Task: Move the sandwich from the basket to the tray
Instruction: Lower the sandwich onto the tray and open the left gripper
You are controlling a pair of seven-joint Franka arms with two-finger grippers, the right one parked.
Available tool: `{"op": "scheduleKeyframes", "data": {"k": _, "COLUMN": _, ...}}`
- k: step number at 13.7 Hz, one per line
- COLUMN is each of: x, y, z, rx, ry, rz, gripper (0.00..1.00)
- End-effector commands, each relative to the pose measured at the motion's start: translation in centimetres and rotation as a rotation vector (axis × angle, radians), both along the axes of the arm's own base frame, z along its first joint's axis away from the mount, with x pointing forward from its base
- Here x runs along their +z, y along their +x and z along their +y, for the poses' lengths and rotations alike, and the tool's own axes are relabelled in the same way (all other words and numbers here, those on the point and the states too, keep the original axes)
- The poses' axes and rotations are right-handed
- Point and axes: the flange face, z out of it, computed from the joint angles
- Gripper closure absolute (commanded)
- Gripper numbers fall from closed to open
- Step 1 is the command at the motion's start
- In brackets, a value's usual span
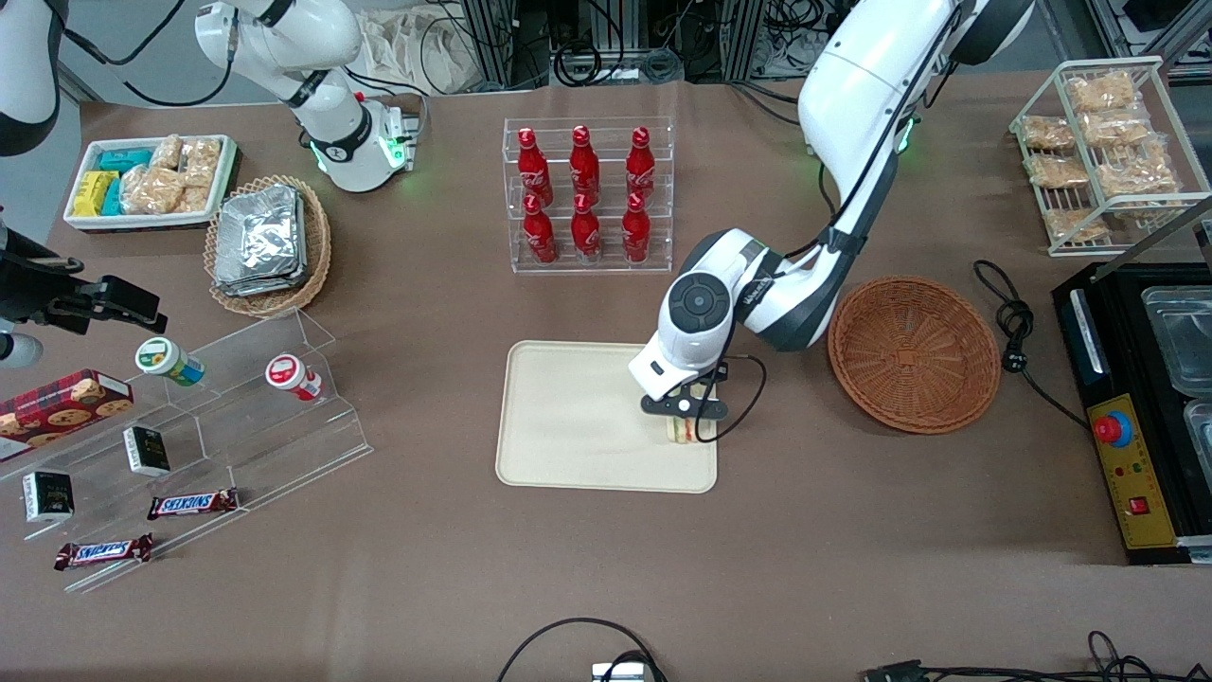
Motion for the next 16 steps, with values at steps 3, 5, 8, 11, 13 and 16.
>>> {"op": "scheduleKeyframes", "data": {"k": 3, "x": -0.8, "y": -0.2, "z": -1.5, "rx": 0.0, "ry": -0.001, "rz": 0.019, "gripper": 1.0}}
{"op": "scheduleKeyframes", "data": {"k": 5, "x": -1.1, "y": -0.2, "z": -1.4, "rx": -0.002, "ry": 0.003, "rz": 0.021, "gripper": 0.99}}
{"op": "scheduleKeyframes", "data": {"k": 8, "x": -2.1, "y": -0.4, "z": -1.4, "rx": -0.009, "ry": 0.014, "rz": 0.029, "gripper": 0.66}}
{"op": "scheduleKeyframes", "data": {"k": 11, "x": -2.1, "y": -0.4, "z": -1.4, "rx": 0.0, "ry": 0.014, "rz": 0.029, "gripper": 0.42}}
{"op": "scheduleKeyframes", "data": {"k": 13, "x": -1.8, "y": -0.4, "z": -1.6, "rx": 0.032, "ry": 0.012, "rz": 0.022, "gripper": 0.25}}
{"op": "scheduleKeyframes", "data": {"k": 16, "x": -0.4, "y": 0.2, "z": -1.5, "rx": 0.051, "ry": 0.009, "rz": 0.008, "gripper": 0.0}}
